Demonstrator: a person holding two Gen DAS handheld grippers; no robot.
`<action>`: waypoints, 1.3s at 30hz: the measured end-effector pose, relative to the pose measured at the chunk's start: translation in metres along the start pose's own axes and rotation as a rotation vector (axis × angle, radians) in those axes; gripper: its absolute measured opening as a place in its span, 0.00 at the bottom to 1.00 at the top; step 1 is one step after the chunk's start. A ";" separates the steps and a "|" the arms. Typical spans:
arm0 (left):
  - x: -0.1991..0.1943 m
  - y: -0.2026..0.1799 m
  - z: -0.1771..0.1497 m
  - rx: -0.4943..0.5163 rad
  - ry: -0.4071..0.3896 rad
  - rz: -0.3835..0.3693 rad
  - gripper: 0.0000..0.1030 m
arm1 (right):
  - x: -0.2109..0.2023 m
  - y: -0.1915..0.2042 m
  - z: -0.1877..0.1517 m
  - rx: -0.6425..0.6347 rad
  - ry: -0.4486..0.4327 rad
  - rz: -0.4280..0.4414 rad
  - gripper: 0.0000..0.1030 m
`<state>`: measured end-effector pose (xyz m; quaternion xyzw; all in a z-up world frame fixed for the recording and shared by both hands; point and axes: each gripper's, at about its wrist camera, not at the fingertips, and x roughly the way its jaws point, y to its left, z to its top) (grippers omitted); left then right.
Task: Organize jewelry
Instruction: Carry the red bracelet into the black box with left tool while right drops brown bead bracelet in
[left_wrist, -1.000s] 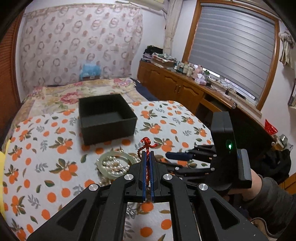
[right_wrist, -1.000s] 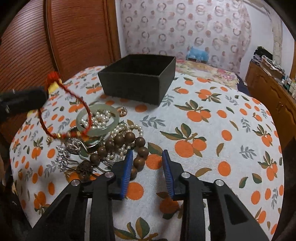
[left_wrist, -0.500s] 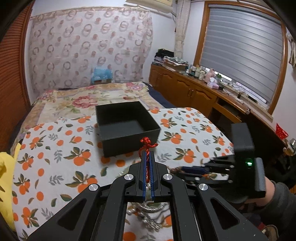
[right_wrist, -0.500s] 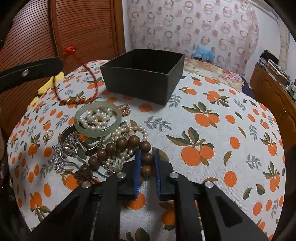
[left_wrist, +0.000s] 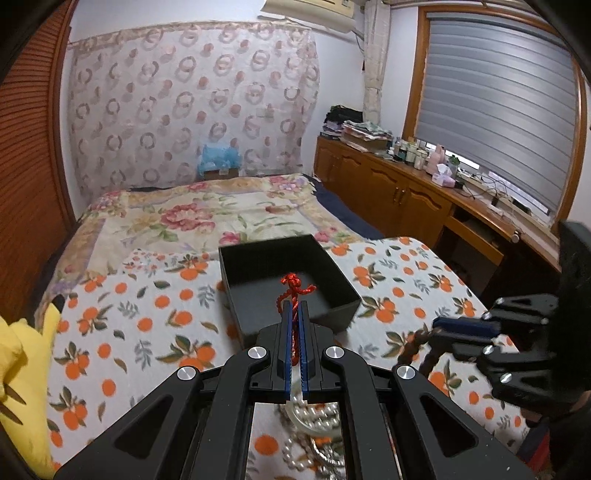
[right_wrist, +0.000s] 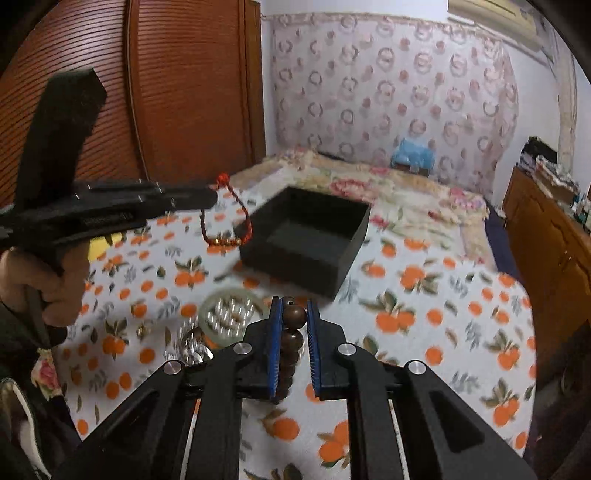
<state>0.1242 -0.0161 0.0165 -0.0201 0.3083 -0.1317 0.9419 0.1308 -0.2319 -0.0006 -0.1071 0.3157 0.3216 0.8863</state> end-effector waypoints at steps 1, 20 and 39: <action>0.002 0.001 0.003 0.003 -0.002 0.003 0.02 | -0.002 -0.002 0.006 -0.003 -0.010 -0.006 0.14; 0.063 0.012 0.031 -0.005 0.055 0.043 0.08 | 0.020 -0.028 0.083 -0.029 -0.062 -0.084 0.14; 0.029 0.048 -0.020 -0.039 0.080 0.102 0.28 | 0.087 -0.010 0.105 -0.006 -0.010 -0.021 0.14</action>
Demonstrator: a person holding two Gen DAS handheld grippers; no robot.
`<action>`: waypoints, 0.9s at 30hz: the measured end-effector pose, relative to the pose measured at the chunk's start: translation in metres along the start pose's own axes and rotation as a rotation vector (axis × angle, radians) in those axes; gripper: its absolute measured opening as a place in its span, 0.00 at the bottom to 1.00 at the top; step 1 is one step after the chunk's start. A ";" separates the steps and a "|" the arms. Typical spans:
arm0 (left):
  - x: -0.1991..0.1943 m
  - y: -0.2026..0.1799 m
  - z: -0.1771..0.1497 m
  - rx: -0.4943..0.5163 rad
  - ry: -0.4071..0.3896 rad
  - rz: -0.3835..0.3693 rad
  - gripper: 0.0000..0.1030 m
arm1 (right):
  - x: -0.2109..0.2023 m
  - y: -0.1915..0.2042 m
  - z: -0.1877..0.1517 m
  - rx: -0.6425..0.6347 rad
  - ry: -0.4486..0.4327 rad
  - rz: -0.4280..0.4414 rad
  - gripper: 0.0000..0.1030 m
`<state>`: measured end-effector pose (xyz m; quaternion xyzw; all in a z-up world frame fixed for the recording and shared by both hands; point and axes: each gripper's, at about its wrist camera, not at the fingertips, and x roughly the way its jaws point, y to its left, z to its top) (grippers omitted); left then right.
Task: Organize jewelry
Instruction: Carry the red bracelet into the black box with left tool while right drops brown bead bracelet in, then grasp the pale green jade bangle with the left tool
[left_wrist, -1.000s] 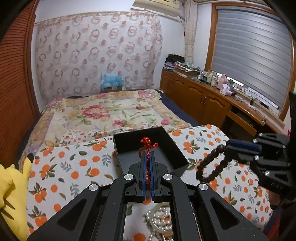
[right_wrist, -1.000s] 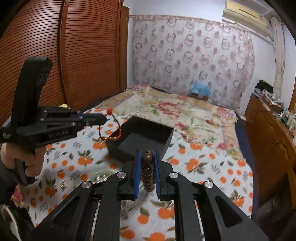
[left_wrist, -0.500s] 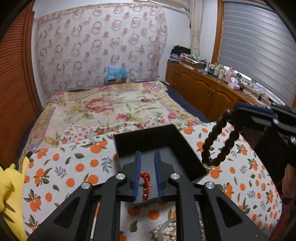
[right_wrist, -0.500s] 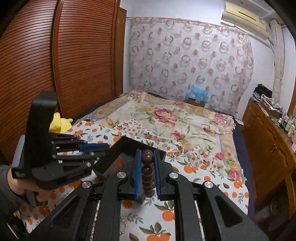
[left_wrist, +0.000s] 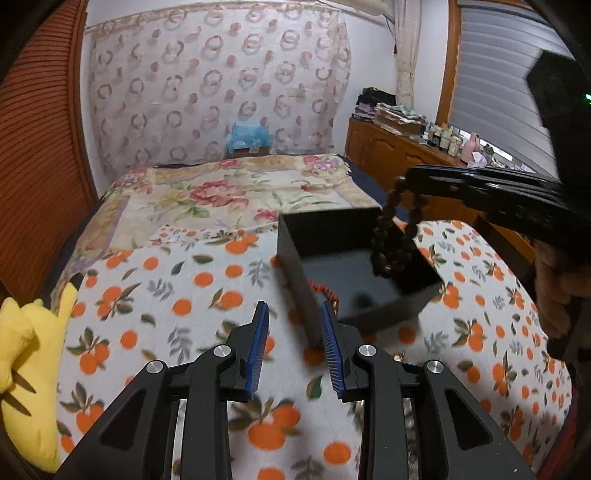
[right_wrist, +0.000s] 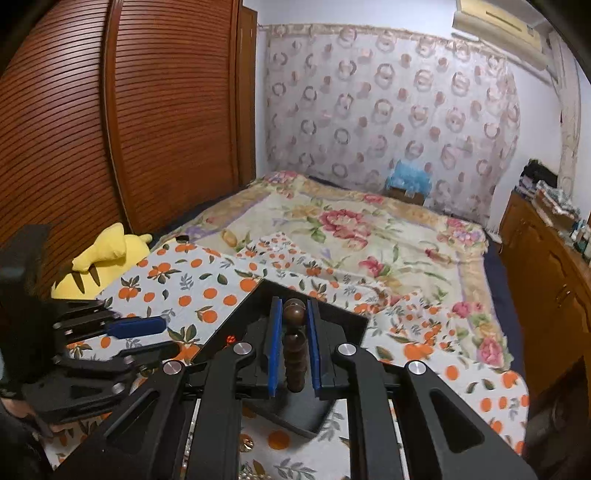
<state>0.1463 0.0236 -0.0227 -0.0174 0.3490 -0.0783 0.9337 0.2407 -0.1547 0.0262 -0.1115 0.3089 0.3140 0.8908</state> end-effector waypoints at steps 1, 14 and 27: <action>-0.002 0.001 -0.004 0.000 0.002 0.000 0.32 | 0.004 0.001 -0.001 0.002 0.006 0.003 0.14; -0.017 -0.005 -0.035 -0.016 0.019 -0.051 0.44 | 0.005 0.001 -0.022 0.011 0.033 0.001 0.33; -0.028 -0.030 -0.055 0.038 0.022 -0.060 0.72 | -0.038 -0.005 -0.098 0.030 0.055 0.013 0.33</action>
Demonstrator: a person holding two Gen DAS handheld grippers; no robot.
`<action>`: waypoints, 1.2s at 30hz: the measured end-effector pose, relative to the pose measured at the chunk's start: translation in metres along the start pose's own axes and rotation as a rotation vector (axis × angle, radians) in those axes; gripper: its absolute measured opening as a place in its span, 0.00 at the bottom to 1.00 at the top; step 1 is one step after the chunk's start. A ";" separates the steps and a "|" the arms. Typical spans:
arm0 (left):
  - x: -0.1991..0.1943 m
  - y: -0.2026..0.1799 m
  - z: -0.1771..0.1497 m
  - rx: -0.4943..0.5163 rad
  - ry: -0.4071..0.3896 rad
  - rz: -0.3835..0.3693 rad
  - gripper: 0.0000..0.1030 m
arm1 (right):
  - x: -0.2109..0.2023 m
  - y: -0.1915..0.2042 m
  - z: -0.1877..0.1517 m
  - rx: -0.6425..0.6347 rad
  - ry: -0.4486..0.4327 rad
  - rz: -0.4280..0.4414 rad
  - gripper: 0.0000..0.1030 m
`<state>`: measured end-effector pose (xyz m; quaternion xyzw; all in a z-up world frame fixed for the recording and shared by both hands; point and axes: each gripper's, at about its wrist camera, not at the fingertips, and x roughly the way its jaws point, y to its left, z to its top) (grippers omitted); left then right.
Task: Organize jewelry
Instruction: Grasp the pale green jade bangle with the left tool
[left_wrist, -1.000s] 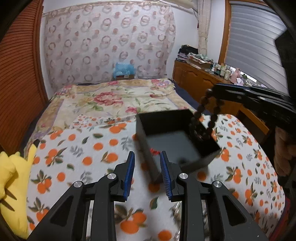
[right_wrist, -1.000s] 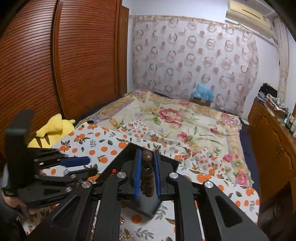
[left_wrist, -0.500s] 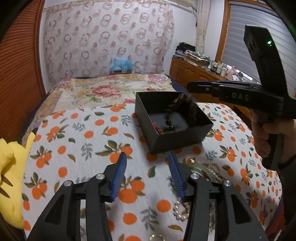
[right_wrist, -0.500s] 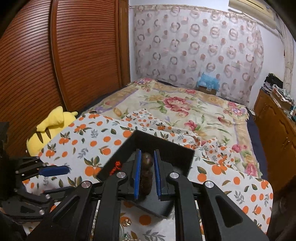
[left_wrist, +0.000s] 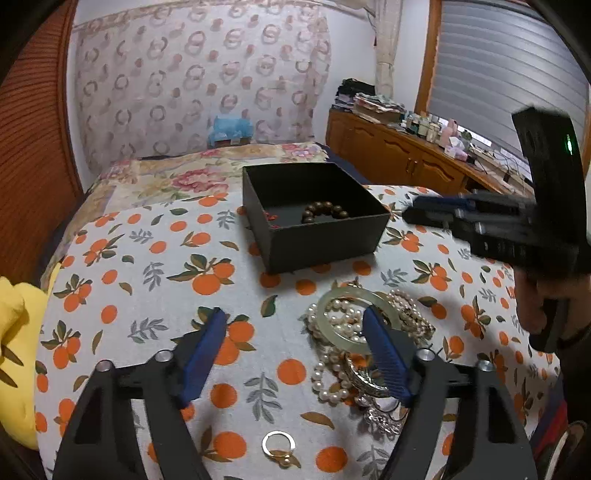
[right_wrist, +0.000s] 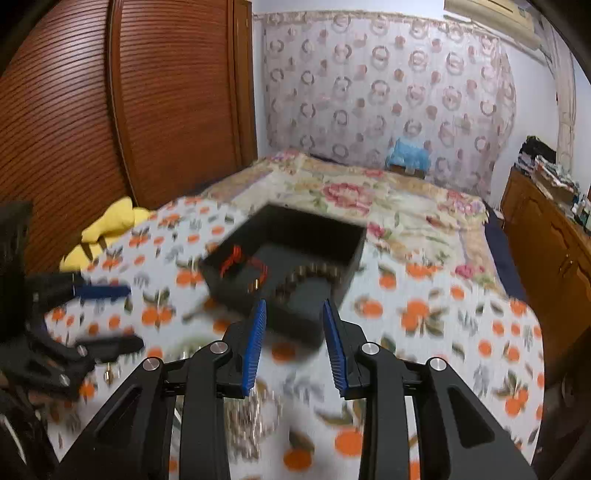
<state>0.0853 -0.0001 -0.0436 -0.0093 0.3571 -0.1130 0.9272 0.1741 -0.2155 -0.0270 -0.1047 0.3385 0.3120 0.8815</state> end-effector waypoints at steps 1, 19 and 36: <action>0.002 -0.003 -0.001 0.009 0.007 0.002 0.72 | 0.000 0.000 -0.007 -0.004 0.012 -0.003 0.33; 0.049 -0.040 0.004 0.091 0.144 -0.073 0.77 | -0.021 0.006 -0.059 0.016 0.042 -0.031 0.33; 0.052 -0.038 0.007 0.100 0.131 -0.069 0.66 | -0.021 0.008 -0.066 0.036 0.051 -0.010 0.33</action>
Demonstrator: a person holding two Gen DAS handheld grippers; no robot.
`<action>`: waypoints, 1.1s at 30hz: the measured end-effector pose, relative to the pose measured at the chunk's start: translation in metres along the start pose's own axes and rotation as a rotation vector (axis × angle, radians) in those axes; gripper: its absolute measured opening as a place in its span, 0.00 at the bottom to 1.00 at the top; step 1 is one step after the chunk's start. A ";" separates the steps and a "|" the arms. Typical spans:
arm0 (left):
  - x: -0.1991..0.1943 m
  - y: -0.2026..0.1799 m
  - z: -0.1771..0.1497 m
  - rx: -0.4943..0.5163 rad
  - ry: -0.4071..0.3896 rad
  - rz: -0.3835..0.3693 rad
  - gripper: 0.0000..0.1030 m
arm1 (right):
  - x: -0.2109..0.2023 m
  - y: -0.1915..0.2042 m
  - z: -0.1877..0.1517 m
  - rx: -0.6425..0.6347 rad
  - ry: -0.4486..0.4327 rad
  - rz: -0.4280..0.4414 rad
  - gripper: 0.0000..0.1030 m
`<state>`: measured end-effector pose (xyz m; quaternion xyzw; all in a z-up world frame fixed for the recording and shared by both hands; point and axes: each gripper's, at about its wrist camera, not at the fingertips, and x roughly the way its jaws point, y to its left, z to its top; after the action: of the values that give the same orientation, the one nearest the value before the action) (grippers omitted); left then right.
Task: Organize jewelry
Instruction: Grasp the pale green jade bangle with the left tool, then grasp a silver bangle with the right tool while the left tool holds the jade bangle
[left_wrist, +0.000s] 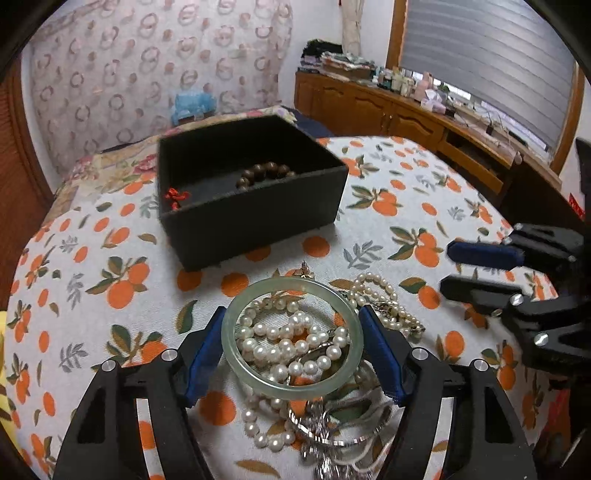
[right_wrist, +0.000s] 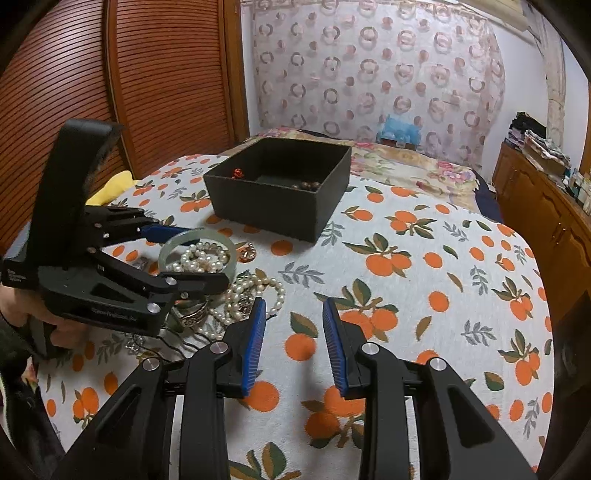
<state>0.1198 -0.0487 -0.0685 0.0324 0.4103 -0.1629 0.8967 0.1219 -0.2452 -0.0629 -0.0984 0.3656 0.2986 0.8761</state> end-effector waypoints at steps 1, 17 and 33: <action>-0.005 0.001 0.000 -0.003 -0.010 -0.001 0.66 | 0.001 0.002 0.000 -0.002 0.001 0.004 0.33; -0.062 0.026 -0.029 -0.061 -0.097 0.041 0.66 | 0.026 0.042 0.015 -0.079 0.051 0.134 0.24; -0.064 0.032 -0.037 -0.091 -0.099 0.036 0.66 | 0.056 0.054 0.021 -0.140 0.159 0.146 0.06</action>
<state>0.0635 0.0060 -0.0476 -0.0093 0.3717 -0.1292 0.9193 0.1326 -0.1683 -0.0842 -0.1560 0.4185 0.3776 0.8111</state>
